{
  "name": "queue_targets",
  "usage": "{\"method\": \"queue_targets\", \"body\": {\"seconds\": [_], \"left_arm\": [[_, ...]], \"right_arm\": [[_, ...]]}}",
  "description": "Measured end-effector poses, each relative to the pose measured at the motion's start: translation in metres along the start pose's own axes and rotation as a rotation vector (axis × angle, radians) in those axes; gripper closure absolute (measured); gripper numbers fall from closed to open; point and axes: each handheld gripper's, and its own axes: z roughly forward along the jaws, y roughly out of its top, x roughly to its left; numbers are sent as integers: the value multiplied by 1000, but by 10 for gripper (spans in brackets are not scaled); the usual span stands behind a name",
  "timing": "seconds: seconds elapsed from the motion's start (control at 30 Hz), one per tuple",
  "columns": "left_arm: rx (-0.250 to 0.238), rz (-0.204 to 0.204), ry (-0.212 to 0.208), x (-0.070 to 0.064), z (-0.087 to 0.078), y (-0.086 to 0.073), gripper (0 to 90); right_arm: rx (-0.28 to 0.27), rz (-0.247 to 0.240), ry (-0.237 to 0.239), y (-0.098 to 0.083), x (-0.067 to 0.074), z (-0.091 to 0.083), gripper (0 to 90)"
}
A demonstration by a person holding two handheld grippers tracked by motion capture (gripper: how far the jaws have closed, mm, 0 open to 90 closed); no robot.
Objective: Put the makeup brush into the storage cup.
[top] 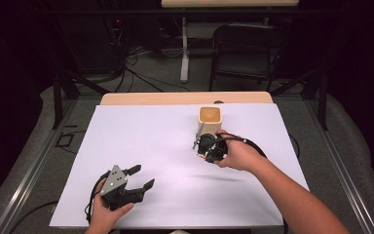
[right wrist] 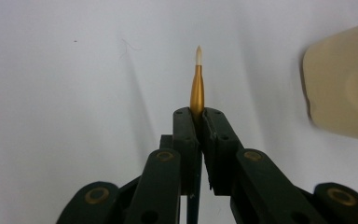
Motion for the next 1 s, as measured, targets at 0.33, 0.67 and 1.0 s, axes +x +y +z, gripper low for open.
{"method": "queue_targets", "body": {"seconds": [0.33, 0.67, 1.0], "left_arm": [[-2, 0, -1, -1, 0, 0, 307], [-1, 0, -3, -1, 0, 0, 307], [0, 2, -4, -2, 1, 0, 308]], "right_arm": [[-96, 14, -17, 1, 1, -12, 840], [-177, 17, -24, 0, 8, -20, 840], [-284, 72, -27, -7, 9, -31, 840]]}}
